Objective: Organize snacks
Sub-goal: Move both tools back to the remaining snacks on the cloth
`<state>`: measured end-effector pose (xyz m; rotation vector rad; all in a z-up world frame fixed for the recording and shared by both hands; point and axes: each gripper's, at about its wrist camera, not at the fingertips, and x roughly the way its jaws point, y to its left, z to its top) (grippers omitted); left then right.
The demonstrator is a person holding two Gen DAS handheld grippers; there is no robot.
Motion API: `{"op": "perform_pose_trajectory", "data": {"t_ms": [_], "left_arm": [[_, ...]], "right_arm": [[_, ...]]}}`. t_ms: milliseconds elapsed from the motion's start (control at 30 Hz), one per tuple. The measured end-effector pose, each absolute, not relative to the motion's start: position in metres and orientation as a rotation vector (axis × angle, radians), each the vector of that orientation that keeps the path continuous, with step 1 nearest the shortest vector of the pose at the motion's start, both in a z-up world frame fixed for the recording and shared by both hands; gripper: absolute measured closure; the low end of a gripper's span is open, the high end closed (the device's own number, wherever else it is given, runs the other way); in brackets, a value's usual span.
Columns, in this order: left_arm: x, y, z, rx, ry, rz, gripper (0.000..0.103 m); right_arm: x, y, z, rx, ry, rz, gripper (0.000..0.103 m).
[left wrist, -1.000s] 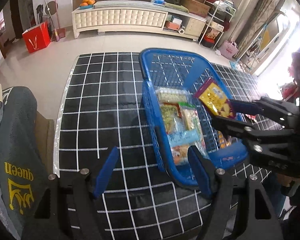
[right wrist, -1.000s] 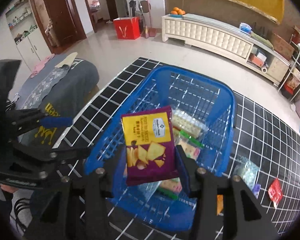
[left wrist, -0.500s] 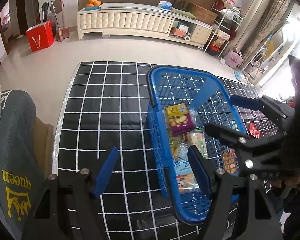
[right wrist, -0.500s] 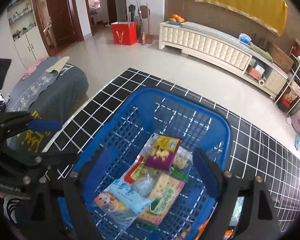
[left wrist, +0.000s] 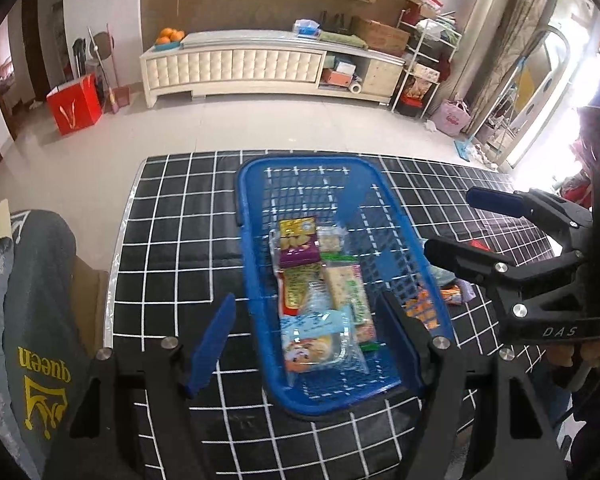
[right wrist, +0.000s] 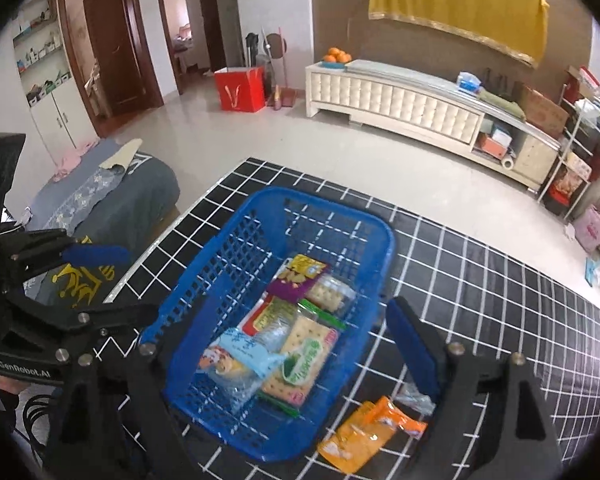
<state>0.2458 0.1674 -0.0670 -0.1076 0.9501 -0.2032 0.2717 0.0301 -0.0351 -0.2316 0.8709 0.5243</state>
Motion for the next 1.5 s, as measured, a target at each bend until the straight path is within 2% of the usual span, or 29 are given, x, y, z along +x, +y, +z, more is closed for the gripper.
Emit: {"op": "perform_pose_trajectory", "data": {"t_ms": [267, 833, 1500], "left_arm": [[0.226, 0.128, -0.038, -0.053, 0.834, -0.23, 0.033], [0.219, 0.027, -0.021, 0.058, 0.839, -0.329, 0.033], [0.259, -0.093, -0.074, 0.056, 0.996, -0.427, 0.033]], "right_arm": [[0.251, -0.012, -0.013, -0.224, 0.83, 0.483, 0.014], [0.222, -0.114, 0.001, -0.139, 0.796, 0.406, 0.014], [0.233, -0.246, -0.043, -0.026, 0.878, 0.287, 0.014]]}}
